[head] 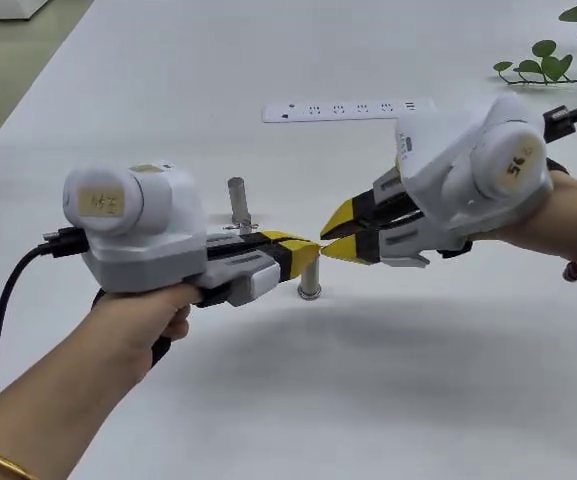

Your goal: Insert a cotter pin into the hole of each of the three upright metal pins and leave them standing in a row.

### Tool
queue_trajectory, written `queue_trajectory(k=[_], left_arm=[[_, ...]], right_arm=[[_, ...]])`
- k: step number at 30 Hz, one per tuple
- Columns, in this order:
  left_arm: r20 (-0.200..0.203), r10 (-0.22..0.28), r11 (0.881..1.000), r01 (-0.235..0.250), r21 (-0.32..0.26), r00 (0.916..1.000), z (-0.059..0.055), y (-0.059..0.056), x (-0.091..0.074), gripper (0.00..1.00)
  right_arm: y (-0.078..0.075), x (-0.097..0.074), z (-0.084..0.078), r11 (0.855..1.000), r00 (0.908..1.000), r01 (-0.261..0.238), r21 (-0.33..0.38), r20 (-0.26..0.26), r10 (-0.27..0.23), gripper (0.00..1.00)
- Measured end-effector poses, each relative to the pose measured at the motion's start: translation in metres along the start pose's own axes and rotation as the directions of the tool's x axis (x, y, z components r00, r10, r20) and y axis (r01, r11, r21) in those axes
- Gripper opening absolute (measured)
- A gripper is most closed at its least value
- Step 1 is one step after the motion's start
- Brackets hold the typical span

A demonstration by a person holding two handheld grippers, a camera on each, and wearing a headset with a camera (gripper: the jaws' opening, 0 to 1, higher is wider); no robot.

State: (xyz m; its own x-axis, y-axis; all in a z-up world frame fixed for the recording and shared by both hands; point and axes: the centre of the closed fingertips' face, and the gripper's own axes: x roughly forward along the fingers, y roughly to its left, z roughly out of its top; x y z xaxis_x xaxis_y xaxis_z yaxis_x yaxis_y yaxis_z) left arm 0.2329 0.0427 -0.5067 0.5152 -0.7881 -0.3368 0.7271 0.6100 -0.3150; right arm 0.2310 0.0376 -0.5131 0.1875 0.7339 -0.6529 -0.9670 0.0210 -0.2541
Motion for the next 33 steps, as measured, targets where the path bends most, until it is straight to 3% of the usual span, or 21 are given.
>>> queue_trajectory(k=[3, 8, 12, 17, 19, 24, 33], left_arm=[[0.001, -0.006, 1.000, 0.006, 0.023, 1.0000, -0.004, 0.000, -0.002, 0.00], [0.009, -0.023, 0.999, 0.023, 0.047, 0.9997, -0.007, -0.002, -0.004, 0.00], [0.012, -0.040, 0.997, 0.039, 0.073, 0.9991, -0.009, -0.004, -0.006, 0.00], [0.017, -0.078, 0.993, 0.076, 0.088, 0.9968, -0.011, -0.009, -0.009, 0.00], [0.018, -0.093, 0.991, 0.091, 0.094, 0.9955, -0.012, -0.012, -0.010, 0.00], [0.016, -0.115, 0.990, 0.114, 0.079, 0.9932, -0.014, -0.015, -0.012, 0.00], [0.015, -0.182, 0.981, 0.180, 0.073, 0.9833, -0.015, -0.029, -0.010, 0.00]], right_arm=[[0.003, 0.001, -0.003, 0.995, 0.9993, -0.032, 0.093, 0.021, 0.031, 0.04], [0.008, 0.001, -0.004, 0.981, 0.9967, -0.073, 0.178, 0.049, 0.065, 0.06], [0.015, 0.002, -0.006, 0.954, 0.9922, -0.117, 0.276, 0.075, 0.100, 0.07], [0.024, 0.002, -0.007, 0.922, 0.9826, -0.178, 0.345, 0.114, 0.147, 0.08], [0.025, 0.001, -0.007, 0.915, 0.9802, -0.187, 0.358, 0.130, 0.149, 0.08], [0.033, 0.000, -0.005, 0.878, 0.9692, -0.236, 0.416, 0.167, 0.181, 0.08], [0.046, 0.000, -0.002, 0.855, 0.9528, -0.294, 0.428, 0.202, 0.227, 0.06]])
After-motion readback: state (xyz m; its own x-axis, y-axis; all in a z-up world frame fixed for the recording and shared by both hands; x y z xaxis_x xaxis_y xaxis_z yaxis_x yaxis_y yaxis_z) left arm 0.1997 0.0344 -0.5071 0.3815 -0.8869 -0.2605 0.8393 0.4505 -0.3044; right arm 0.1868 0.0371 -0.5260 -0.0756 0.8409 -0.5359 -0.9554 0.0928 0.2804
